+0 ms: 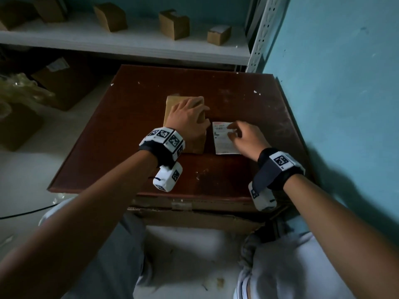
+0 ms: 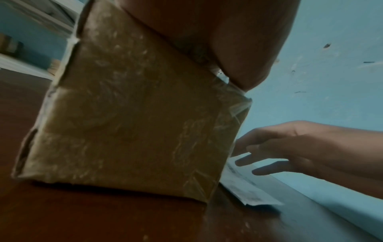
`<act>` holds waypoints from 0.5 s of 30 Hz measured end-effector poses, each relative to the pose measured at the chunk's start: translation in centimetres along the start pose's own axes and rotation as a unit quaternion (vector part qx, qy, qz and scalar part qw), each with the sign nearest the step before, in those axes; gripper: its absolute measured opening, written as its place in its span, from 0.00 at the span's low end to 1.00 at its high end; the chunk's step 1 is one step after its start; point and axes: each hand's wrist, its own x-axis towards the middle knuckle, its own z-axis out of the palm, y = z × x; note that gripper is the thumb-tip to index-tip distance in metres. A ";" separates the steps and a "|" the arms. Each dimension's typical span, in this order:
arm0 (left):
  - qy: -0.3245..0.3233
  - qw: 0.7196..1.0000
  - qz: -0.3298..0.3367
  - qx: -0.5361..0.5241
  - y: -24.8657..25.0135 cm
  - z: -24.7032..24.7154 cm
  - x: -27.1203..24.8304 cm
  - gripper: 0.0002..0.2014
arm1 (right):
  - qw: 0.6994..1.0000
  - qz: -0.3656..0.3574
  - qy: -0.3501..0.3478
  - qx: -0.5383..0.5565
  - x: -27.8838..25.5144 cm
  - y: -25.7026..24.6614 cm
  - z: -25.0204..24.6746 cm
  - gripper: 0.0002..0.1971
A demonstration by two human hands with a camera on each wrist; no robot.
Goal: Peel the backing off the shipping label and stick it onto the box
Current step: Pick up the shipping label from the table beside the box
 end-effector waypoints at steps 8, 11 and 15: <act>0.003 1.000 -0.009 -0.006 0.7 -0.3 1.0 0.21 | 0.999 -0.013 0.027 0.020 1.7 -0.2 -0.4 0.10; 0.000 1.000 -0.012 -0.018 1.0 -0.2 1.2 0.20 | 0.999 -0.016 0.028 0.022 2.0 0.0 -0.1 0.12; 0.027 0.999 0.014 -0.040 2.5 -0.3 1.6 0.19 | 0.997 -0.003 0.051 0.055 2.2 0.1 -0.5 0.10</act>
